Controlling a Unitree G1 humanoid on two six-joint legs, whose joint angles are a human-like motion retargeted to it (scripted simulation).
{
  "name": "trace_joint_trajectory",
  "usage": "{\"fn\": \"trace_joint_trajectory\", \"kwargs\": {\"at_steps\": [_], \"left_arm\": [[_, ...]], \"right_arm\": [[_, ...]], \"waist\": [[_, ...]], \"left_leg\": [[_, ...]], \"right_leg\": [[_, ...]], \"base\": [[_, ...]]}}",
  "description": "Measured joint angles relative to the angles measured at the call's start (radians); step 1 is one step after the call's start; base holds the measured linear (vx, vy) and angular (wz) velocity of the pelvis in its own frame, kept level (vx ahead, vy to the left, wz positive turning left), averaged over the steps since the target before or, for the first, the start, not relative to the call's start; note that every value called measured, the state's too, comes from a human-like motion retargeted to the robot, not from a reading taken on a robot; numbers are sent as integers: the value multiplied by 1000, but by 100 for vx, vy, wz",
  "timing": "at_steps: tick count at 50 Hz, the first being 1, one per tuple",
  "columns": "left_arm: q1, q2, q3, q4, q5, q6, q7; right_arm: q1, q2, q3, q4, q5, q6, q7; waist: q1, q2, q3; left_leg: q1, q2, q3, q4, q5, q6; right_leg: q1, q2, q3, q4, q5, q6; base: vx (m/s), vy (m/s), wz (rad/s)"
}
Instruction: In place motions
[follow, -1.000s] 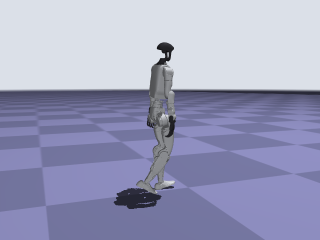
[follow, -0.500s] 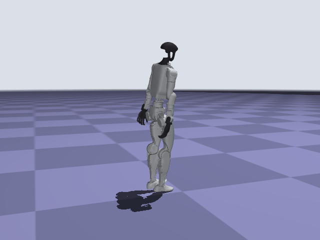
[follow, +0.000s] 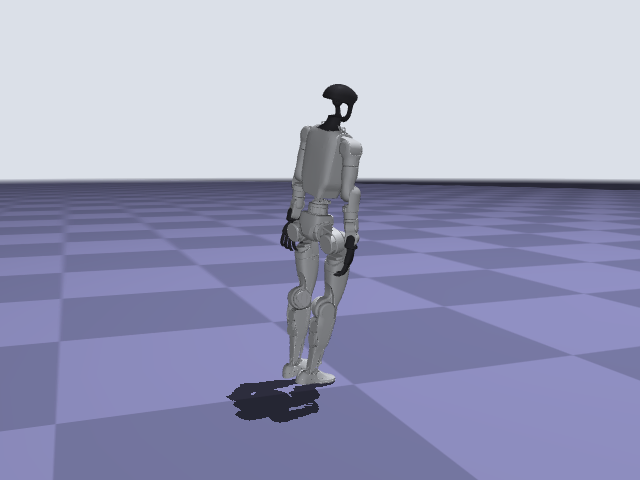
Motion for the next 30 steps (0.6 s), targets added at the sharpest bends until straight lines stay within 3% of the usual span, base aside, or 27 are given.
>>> {"fn": "trace_joint_trajectory", "kwargs": {"at_steps": [15,20,24,28,30], "left_arm": [[31,12,49,126,13,24,-2],[27,8,51,114,7,16,9],[27,2,27,78,-25,-10,52],[29,-2,-3,7,-49,-70,142],[32,-1,-35,-44,-52,-126,205]], "right_arm": [[15,7,13,49,-46,12,-44],[16,15,6,74,-20,21,-47],[9,14,3,81,-12,21,-44],[5,12,12,73,-18,22,-33],[-2,7,13,73,-24,20,-32]], "waist": [[-23,9,-19],[-20,9,-24],[-23,-1,-28],[-25,0,-15],[-24,-3,-18]], "left_leg": [[11,20,13,14,7,-41],[9,35,64,14,-17,-129],[-19,67,160,40,-31,-125],[-26,72,113,6,52,-108],[-20,72,118,0,34,-103]], "right_leg": [[24,12,-29,-4,-22,-12],[24,33,-31,-13,-25,-29],[18,17,-30,-13,-24,-23],[27,10,-22,-17,-17,-14],[22,2,-15,-17,-13,-10]], "base": [[5,-2,12],[0,0,0],[-7,0,9],[-7,2,-7],[-2,2,-9]]}}
